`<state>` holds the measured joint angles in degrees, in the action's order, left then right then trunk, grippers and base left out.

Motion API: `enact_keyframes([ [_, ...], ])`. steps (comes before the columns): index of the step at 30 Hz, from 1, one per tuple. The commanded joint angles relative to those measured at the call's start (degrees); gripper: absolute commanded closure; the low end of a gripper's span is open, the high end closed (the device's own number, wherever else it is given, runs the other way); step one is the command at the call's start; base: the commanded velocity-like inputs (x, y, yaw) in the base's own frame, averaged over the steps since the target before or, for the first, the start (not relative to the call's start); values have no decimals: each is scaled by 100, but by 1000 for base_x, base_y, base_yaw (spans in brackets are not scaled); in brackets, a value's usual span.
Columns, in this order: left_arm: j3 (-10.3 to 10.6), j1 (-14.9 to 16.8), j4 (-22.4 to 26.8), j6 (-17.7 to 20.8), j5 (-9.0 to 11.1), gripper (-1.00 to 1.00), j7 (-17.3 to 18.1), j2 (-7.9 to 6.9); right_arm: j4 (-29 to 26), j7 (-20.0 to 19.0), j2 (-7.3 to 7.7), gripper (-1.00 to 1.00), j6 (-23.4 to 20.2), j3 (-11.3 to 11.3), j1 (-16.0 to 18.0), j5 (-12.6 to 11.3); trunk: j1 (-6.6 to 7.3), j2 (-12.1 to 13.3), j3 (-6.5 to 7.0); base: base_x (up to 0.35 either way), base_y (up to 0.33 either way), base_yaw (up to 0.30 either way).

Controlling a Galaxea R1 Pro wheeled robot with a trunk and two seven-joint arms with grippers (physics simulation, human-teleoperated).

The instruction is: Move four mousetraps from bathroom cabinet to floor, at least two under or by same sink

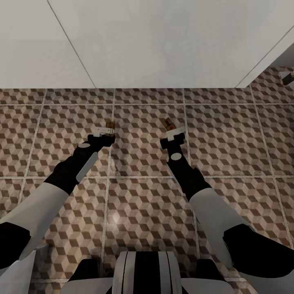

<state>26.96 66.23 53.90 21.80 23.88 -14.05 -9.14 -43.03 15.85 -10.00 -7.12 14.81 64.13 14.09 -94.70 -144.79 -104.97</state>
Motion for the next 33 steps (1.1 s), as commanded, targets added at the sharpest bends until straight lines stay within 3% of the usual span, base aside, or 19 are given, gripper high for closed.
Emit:
enact_keyframes([
  [1, 29, 4, 19, 17, 55, 100, -62, -9, -4, 32, 0, 100, -52, 14, 3, 50, -2, -3, -3, 0, 0, 0],
  [5, 29, 4, 151, 60, 55, 100, -62, -9, -4, 32, 0, 100, -53, 16, 3, 50, -12, -8, -3, 0, 0, 0],
  [14, 29, 4, 404, 537, 55, 100, -62, -9, -4, 32, 0, 100, -53, 16, 3, 50, -35, -20, -3, 0, 0, 0],
  [33, 29, 4, 428, 571, 55, 100, -62, -9, -4, 32, 0, 100, -46, 19, 3, 50, -59, -32, -3, 0, 0, 0],
])
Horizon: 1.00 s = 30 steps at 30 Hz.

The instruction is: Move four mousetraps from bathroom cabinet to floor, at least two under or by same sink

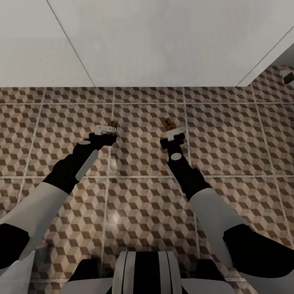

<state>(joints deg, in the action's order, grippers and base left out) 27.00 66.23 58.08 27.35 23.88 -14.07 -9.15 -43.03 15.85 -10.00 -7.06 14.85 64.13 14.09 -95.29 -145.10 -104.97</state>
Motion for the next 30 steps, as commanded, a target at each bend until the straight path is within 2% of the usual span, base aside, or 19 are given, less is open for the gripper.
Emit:
enact_keyframes([
  [1, 25, 4, 9, 16, 55, 100, -61, -8, -4, 32, 0, 100, -51, 13, 3, 50, 1, -1, -3, 0, 0, 0],
  [13, 25, 4, -13, 16, 55, 100, -61, -8, 1, -65, 5, 100, -61, 5, 3, 32, 1, -1, -3, 0, 0, 0],
  [15, 25, 4, -14, 16, 55, 100, -61, -8, 3, -185, 9, 100, -74, 1, 3, 27, 1, -1, -3, 0, 0, 0],
  [21, 25, 2, -31, 16, 55, 100, -61, -11, 5, -1019, 59, 100, -212, -37, 3, 38, 1, -1, -3, 0, 0, 0],
  [30, 25, 1, -40, 16, 55, 100, -61, -10, 5, -1265, 191, 100, -242, -52, 3, 26, 1, -1, -3, 0, 0, 0],
])
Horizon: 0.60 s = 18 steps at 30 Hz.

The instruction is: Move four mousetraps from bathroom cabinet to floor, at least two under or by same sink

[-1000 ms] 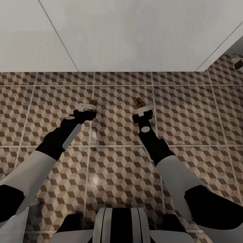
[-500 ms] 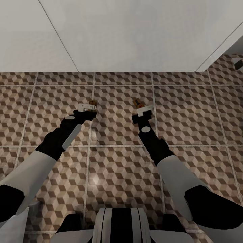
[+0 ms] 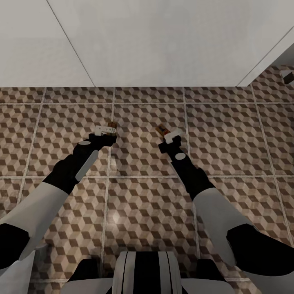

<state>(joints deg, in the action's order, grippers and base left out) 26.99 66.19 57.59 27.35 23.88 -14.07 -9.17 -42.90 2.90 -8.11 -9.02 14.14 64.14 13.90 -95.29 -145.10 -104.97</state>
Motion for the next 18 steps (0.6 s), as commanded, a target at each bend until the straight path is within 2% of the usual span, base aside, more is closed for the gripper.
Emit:
enact_keyframes([
  [1, 25, 4, 8, 16, 55, 100, -61, -7, -7, 26, 18, 100, -46, 19, 2, 44, 1, -1, -3, 0, 0, 0],
  [13, 25, 0, 11, 16, 55, 100, -61, -8, -54, -44, 104, 100, -59, -2, 5, 50, 1, -1, -3, 0, 0, 0],
  [18, 25, -8, 24, 16, 55, 100, -61, -7, -74, -67, 138, 100, -302, -7, 23, 51, 1, -1, -3, 0, 0, 0],
])
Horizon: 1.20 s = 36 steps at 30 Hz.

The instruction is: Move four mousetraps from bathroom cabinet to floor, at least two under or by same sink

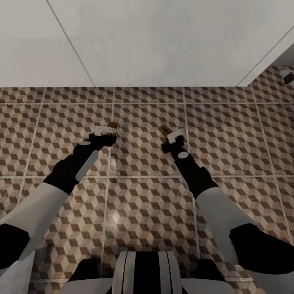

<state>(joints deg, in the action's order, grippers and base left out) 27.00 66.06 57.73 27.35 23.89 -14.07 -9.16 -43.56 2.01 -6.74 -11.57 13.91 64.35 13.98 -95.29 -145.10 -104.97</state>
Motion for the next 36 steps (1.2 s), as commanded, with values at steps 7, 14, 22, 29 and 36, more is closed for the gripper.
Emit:
enact_keyframes([
  [7, 25, -51, 43, 16, 55, 100, -61, -9, -385, 232, -12, 100, 38, 46, 7, 52, 1, -1, -3, 0, 0, 0],
  [14, 25, -66, 55, 16, 55, 100, -61, -14, -547, 1534, -42, 100, 232, 80, 7, 54, 1, -1, -3, 0, 0, 0],
  [22, 26, -67, 57, 16, 55, 100, -61, -8, -542, 2121, -58, 100, 302, 91, 4, 25, 1, -1, -3, 0, 0, 0],
  [29, 26, -69, 54, 16, 55, 100, -61, -8, -524, 2199, -85, 100, 321, 109, -9, 36, 1, -1, -3, 0, 0, 0],
  [36, 27, -69, 40, 16, 55, 100, -61, -13, -522, 2238, -93, 100, 322, 111, -10, 131, 1, -1, -3, 0, 0, 0],
])
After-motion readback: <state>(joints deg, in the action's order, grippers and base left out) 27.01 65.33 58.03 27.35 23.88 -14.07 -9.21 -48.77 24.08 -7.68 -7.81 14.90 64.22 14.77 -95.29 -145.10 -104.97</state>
